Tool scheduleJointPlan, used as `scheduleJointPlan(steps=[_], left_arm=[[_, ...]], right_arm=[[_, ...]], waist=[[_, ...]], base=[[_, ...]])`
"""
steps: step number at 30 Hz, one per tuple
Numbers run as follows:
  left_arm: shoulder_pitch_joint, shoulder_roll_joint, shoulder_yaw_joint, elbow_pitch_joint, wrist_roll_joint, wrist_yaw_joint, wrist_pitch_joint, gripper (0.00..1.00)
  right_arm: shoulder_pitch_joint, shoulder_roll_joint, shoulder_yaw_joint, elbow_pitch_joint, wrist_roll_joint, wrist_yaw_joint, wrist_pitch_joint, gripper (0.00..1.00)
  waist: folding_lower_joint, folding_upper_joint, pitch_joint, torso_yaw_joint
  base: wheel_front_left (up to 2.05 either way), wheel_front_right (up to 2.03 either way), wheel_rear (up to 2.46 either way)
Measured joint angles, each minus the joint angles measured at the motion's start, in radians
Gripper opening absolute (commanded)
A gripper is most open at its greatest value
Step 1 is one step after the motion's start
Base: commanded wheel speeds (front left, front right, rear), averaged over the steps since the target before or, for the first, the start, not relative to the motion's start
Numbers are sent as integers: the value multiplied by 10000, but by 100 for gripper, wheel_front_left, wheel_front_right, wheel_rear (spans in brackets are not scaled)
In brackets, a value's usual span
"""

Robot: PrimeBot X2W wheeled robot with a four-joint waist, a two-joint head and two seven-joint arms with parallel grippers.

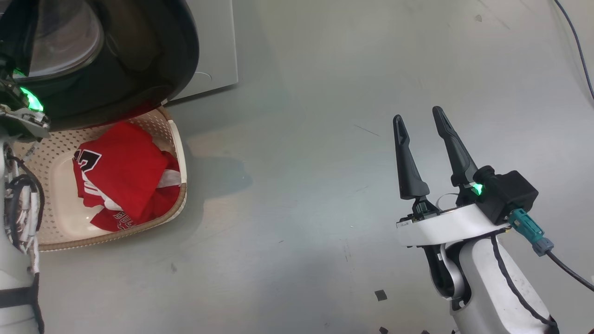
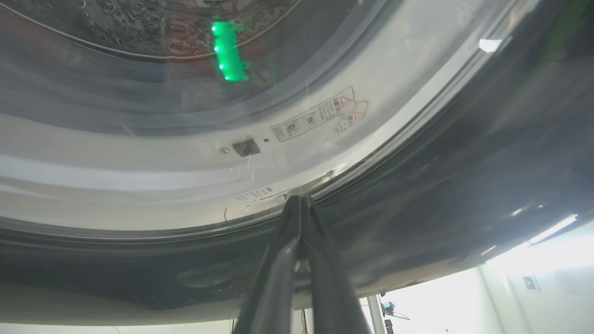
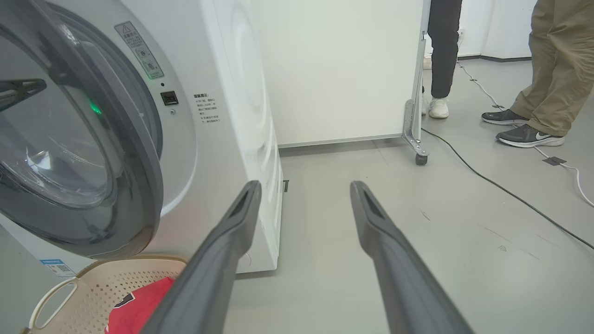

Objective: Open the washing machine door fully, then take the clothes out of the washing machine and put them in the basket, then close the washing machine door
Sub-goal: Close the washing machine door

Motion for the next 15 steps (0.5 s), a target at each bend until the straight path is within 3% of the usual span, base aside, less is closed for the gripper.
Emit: scheduleJointPlan(steps=[15], left_arm=[[2041, -581, 596, -389, -581, -405, -107, 0]], right_arm=[[35, 0, -224, 339, -426, 6, 2, 100]], waist=[[0, 0, -511, 864]], base=[[0, 0, 0]])
